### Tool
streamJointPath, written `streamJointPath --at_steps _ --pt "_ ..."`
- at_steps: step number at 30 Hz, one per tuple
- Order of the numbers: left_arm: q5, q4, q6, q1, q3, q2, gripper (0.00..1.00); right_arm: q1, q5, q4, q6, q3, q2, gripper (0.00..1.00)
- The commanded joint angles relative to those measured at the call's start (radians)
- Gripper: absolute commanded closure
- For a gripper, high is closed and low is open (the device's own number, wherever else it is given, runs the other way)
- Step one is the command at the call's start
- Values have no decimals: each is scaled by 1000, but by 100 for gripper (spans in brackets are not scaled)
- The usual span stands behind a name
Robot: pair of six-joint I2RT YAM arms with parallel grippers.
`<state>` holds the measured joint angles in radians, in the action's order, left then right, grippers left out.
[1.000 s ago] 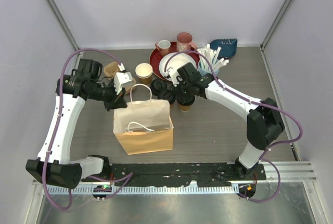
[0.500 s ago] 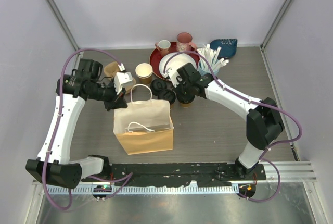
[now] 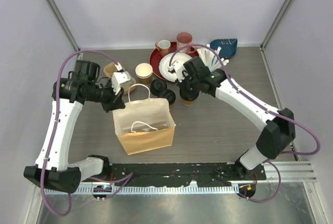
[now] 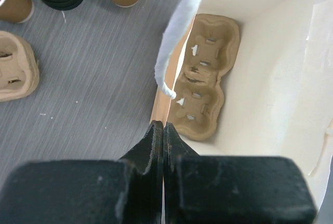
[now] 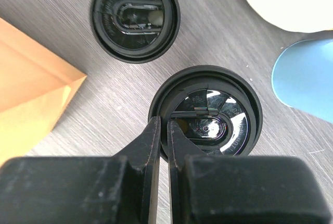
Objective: Pack the takeout coffee
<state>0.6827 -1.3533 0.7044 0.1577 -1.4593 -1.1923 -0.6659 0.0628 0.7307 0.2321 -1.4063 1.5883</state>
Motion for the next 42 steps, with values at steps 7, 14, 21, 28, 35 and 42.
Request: streamJointPath --at_steps 7,14,21,28,35,42 --pt "-63 -104 -91 14 -52 187 100 -81 66 225 -40 -252 -226 99" --pt "-86 -145 -131 13 -33 166 100 -231 32 369 7 -459 -228 99" --pt "-72 -132 -181 14 -35 109 100 -311 55 458 45 -672 -200 99" --pt "-55 -121 -177 14 -33 74 100 -429 134 460 104 -747 -123 99" --pt "-5 -173 -90 14 -45 56 100 -501 147 495 223 -789 -7 99" --pt "32 -221 -23 14 -70 5 100 -500 153 509 338 -812 55 99"
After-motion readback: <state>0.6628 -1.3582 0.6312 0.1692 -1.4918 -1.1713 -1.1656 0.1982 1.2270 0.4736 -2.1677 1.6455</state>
